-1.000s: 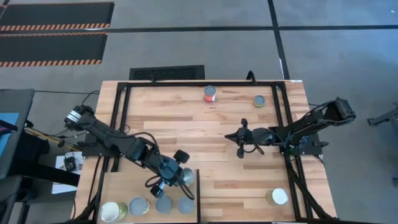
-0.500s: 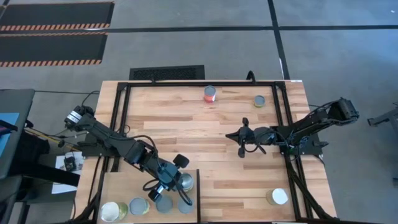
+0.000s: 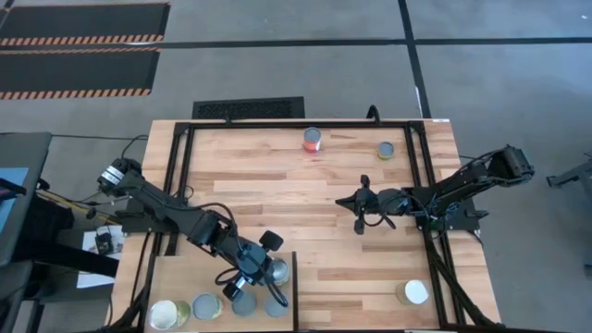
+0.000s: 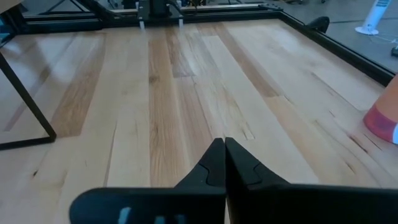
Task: Pick and place cans onto a shelf
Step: Put the canned peaches on the shelf, then put the canned mixed fruit on the shelf
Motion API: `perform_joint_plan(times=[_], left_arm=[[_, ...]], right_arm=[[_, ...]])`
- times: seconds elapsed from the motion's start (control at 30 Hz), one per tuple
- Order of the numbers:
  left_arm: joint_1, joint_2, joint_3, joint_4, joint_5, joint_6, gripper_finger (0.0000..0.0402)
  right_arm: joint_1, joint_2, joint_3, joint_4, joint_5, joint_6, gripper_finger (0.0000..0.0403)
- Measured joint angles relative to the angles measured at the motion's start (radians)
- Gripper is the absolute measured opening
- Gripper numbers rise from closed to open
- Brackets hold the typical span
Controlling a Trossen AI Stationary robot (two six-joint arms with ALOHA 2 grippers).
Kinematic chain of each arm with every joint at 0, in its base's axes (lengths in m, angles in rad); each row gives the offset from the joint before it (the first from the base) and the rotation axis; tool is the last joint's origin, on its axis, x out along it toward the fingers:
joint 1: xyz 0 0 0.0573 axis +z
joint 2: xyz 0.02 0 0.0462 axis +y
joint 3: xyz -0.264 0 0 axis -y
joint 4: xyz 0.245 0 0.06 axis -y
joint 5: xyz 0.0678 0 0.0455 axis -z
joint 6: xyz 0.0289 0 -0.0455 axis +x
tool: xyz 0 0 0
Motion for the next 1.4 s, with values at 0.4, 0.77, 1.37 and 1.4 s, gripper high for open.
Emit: perform_joint_plan(times=[0.4, 0.77, 1.37, 1.4], left_arm=[[-0.008, 0.017, 0.001, 0.025, -0.017, -0.003, 0.0009], [-0.009, 0.015, 0.001, 0.011, -0.007, -0.052, 0.0086], [0.033, -0.105, -0.008, -0.001, -0.074, 0.038, 0.002], [0.047, -0.12, -0.05, 0.046, -0.055, 0.039, 0.0011]], right_arm=[[0.0, 0.0, 0.0, -0.007, 0.0, 0.0, 0.0008], [0.0, 0.0, 0.0, -0.008, -0.001, 0.001, 0.0014], [0.0, 0.0, 0.0, -0.017, -0.001, 0.001, 0.0018], [0.0, 0.0, 0.0, -0.018, -0.001, 0.0, 0.0017]])
